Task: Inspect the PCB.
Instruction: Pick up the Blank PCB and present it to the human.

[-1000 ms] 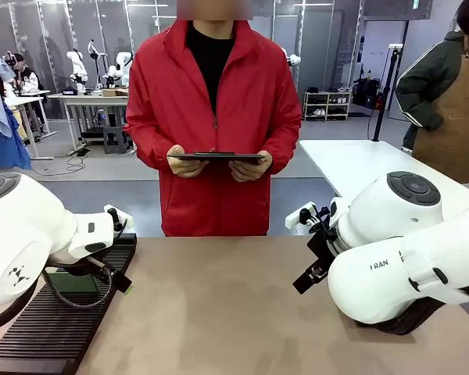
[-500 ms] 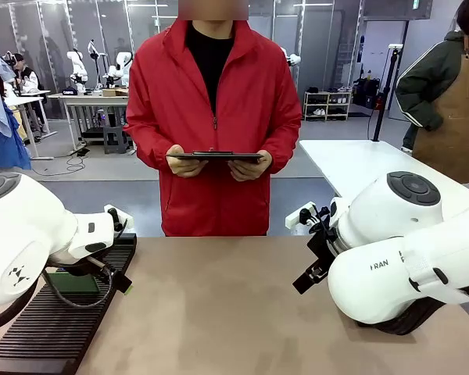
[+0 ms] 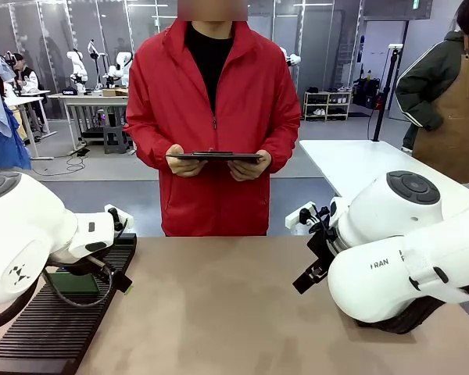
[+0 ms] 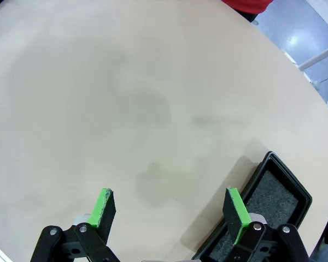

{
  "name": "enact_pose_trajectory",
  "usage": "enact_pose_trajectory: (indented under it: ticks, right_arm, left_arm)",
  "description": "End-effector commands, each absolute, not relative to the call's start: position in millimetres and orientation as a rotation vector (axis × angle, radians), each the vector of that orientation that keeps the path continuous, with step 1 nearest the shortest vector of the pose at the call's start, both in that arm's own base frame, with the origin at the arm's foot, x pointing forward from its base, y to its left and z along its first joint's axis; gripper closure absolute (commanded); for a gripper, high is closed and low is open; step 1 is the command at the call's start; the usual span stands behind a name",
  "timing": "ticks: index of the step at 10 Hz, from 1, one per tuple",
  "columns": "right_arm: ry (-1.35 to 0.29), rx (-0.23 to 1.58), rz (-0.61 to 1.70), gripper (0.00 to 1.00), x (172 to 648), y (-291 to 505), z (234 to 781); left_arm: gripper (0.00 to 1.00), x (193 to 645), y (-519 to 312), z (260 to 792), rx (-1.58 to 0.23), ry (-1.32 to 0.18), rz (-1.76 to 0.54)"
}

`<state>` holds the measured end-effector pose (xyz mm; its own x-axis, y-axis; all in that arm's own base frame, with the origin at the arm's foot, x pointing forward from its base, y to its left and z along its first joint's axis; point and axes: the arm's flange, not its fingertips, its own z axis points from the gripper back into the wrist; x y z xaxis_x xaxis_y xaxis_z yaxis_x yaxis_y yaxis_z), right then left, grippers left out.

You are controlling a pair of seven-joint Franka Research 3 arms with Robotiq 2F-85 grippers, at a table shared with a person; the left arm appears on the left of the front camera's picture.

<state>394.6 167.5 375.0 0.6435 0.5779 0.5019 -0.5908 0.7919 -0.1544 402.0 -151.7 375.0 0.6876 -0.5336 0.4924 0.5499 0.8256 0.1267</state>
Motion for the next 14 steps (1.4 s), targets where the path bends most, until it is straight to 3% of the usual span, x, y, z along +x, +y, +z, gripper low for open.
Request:
enact_pose_trajectory:
  ticks: [1, 4, 7, 11, 14]
  right_arm:
    - [-0.481, 0.091, 0.667, 0.0, 398.2, 160.6, 404.2]
    - [-0.423, 0.263, 0.597, 0.0, 395.1, 136.4, 448.9]
    - [-0.352, 0.583, 0.492, 0.0, 377.3, 82.0, 473.9]
    - [-0.325, 1.032, 0.349, 0.0, 348.1, -26.4, 462.9]
    - [-0.317, 1.257, 0.199, 0.0, 309.2, -119.2, 427.4]
  left_arm:
    - [0.0, 408.7, -140.5, 406.2, -0.044, -0.471, -0.651]
    - [0.0, 404.9, -111.9, 447.0, -0.265, -0.401, -0.657]
    - [0.0, 388.0, -66.5, 472.7, -0.777, -0.36, -0.61]
    - [0.0, 347.3, 46.3, 467.8, -1.155, -0.404, -0.518]
    - [0.0, 311.4, 143.7, 434.9, -1.279, -0.481, -0.44]
